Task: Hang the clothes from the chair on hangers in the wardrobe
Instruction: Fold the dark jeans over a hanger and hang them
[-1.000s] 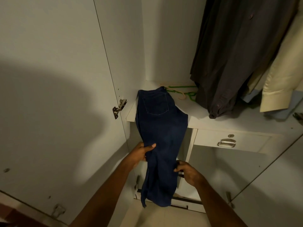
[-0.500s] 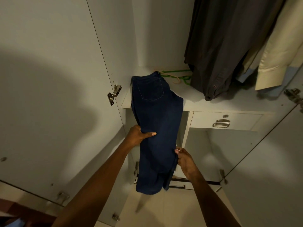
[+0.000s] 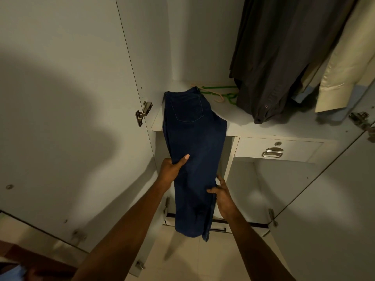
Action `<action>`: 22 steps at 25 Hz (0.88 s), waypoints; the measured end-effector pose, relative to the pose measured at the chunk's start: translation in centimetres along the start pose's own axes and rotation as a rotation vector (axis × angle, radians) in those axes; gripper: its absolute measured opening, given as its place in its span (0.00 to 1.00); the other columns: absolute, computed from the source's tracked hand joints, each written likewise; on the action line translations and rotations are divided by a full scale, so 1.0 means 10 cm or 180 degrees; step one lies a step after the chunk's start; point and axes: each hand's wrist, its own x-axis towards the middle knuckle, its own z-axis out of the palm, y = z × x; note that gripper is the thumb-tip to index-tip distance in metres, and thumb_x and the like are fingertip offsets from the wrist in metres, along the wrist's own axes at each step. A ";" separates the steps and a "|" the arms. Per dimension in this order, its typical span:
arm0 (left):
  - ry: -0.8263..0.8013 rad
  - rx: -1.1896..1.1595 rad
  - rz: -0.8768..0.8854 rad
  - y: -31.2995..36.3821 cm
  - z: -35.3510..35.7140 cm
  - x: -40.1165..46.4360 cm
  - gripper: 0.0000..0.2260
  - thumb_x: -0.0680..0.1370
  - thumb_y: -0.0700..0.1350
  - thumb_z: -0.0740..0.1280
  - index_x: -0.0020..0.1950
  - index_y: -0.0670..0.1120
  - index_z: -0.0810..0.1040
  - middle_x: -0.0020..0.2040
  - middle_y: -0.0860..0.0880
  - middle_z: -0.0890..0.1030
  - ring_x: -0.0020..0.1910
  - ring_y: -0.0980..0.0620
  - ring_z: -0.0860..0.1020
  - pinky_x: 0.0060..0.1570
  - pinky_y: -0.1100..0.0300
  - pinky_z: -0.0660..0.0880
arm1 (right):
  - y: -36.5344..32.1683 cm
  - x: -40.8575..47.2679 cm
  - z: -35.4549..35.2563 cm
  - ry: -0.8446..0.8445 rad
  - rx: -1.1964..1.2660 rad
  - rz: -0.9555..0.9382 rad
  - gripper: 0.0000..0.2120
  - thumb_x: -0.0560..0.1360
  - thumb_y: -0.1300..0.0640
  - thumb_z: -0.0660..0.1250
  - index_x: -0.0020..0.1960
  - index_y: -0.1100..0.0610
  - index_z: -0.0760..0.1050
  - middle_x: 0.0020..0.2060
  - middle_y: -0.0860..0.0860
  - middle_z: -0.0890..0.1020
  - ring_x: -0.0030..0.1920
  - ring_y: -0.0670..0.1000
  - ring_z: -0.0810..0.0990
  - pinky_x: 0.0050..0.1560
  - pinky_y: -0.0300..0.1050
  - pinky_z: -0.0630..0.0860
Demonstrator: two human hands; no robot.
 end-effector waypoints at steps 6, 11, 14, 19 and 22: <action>-0.0039 0.0097 0.0164 0.04 -0.01 0.02 0.15 0.74 0.53 0.78 0.53 0.43 0.86 0.46 0.51 0.88 0.47 0.55 0.86 0.42 0.65 0.80 | -0.13 0.04 0.00 -0.0186 -0.0257 -0.0085 0.23 0.72 0.70 0.73 0.66 0.61 0.78 0.60 0.55 0.84 0.62 0.58 0.82 0.52 0.45 0.81; -0.0146 0.0340 0.0425 0.03 -0.07 0.08 0.21 0.70 0.56 0.80 0.47 0.37 0.86 0.46 0.44 0.87 0.48 0.43 0.86 0.50 0.49 0.84 | -0.15 0.13 -0.13 0.0125 -0.0326 0.0032 0.21 0.68 0.66 0.78 0.61 0.61 0.81 0.54 0.54 0.87 0.57 0.57 0.84 0.49 0.46 0.81; -0.0245 -0.0234 0.0100 0.04 -0.08 0.07 0.18 0.75 0.52 0.77 0.56 0.40 0.85 0.53 0.45 0.87 0.54 0.46 0.85 0.54 0.53 0.82 | -0.19 0.19 -0.16 -0.0015 -0.0423 0.0119 0.26 0.66 0.63 0.80 0.62 0.59 0.79 0.57 0.54 0.86 0.58 0.56 0.84 0.54 0.50 0.80; -0.0110 -0.0837 -0.0294 -0.05 0.00 0.04 0.14 0.82 0.52 0.68 0.62 0.46 0.82 0.57 0.49 0.86 0.56 0.50 0.84 0.51 0.61 0.80 | -0.14 0.18 0.00 0.0176 -0.0279 0.0300 0.32 0.59 0.68 0.70 0.64 0.64 0.75 0.53 0.57 0.84 0.55 0.62 0.82 0.45 0.50 0.81; -0.0168 -0.0976 -0.0375 -0.06 -0.06 0.07 0.17 0.81 0.52 0.68 0.66 0.45 0.80 0.60 0.47 0.85 0.59 0.49 0.83 0.59 0.55 0.79 | -0.13 0.21 0.02 0.0436 0.0071 0.0322 0.32 0.59 0.70 0.66 0.64 0.63 0.74 0.52 0.59 0.83 0.51 0.60 0.82 0.40 0.47 0.79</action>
